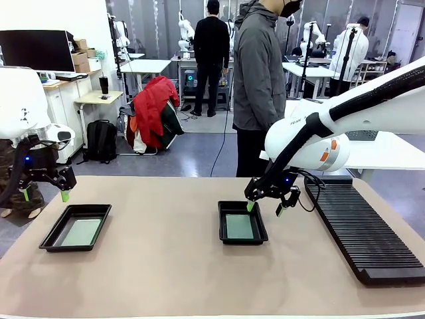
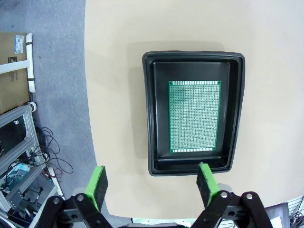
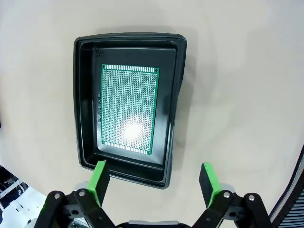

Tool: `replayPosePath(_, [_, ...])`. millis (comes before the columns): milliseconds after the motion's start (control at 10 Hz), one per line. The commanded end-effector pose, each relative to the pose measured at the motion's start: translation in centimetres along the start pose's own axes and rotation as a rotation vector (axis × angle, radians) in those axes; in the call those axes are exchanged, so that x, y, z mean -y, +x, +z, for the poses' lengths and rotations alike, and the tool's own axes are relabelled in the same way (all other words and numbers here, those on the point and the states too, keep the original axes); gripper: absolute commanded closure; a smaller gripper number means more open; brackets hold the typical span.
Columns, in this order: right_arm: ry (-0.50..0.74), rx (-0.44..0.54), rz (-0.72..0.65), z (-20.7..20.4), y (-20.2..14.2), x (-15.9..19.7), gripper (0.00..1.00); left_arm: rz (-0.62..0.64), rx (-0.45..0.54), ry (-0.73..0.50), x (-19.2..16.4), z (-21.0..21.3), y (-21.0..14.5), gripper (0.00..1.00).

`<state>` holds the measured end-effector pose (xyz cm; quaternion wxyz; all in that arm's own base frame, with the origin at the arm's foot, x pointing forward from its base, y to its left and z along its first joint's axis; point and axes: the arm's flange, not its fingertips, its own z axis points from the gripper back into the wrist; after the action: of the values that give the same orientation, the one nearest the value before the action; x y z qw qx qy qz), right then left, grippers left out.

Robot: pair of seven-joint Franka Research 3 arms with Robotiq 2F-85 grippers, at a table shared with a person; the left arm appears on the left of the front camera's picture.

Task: Inspect and transfer BCBs to ESD trays.
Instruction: Pick up the ESD tray and place it on the left side of the table.

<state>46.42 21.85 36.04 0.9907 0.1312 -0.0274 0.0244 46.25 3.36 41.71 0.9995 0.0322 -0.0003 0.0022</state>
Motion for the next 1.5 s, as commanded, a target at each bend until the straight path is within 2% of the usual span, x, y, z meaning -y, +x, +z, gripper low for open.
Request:
replayPosePath(0, [0.004,-0.003,0.0,-0.1,-0.2,0.0,0.0,0.003,-0.001,0.001,-0.1,0.0,0.0,0.0])
replayPosePath(1000, [0.004,-0.003,0.0,-0.1,-0.2,0.0,0.0,0.0,0.0,0.0,0.0,0.0,0.0,0.0])
replayPosePath(1100, [0.0,0.0,0.0,0.0,0.0,0.0,0.0,0.003,0.014,-0.005,1.3,0.8,-0.5,0.0])
replayPosePath(1400, [0.143,0.001,-0.051,3.2,-1.3,2.4,0.0,0.013,0.028,-0.036,5.6,3.1,-2.1,0.0])
